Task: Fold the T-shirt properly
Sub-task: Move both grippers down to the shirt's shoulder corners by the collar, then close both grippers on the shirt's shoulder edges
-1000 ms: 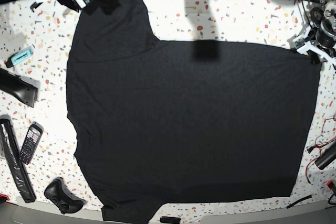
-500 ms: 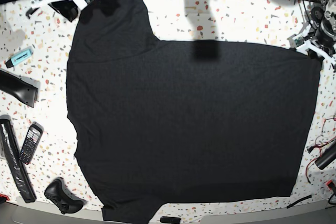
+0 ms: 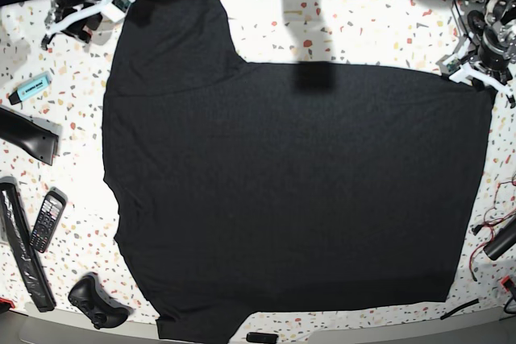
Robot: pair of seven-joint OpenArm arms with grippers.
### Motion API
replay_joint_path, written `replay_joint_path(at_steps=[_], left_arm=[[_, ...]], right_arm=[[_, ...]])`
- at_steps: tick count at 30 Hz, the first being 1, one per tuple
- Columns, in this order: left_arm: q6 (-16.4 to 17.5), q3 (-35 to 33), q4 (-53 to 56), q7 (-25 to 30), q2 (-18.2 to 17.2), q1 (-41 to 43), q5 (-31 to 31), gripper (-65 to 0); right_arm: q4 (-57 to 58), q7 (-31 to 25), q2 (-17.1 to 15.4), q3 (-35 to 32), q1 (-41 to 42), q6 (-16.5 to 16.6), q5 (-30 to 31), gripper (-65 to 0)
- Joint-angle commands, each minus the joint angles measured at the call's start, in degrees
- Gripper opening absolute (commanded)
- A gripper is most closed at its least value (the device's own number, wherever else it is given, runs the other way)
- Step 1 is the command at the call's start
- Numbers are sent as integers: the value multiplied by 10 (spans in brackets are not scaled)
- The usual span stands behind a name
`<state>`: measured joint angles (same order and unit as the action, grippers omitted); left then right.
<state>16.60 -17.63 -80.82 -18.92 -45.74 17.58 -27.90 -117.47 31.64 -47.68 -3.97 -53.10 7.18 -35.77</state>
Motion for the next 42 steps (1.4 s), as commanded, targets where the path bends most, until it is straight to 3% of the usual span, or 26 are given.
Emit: replay_joint_path(at_steps=[1,6,11,16,22,39,42], left_arm=[[40,-4,6,5,0,5,24,-650],[40,-4,6,5,0,5,24,-650],[40,-4,6,3,0,5,24,-650],[40,-4,6,-8,0,5,23,-650],[40,-4,6,-8,0,5,7,-650],[40,-4,6,-8,0,5,-12,-650],[40,-4,6,-8,0,5,-12,-650]], right_arm=[[5,1,-12,2,9,1,-4,-448],[42,-10,-33,-15,55,10,6,-448],[49,-12,-36,-62,104,12,36,-448],[70,-1,-35,-119,134,21,13,-448],[93,-5,-19,-157,162,42,7,-448],[93,-7,59,-232,255,45,2,-448],[93,-7,61,-232,256,75,2,-448]])
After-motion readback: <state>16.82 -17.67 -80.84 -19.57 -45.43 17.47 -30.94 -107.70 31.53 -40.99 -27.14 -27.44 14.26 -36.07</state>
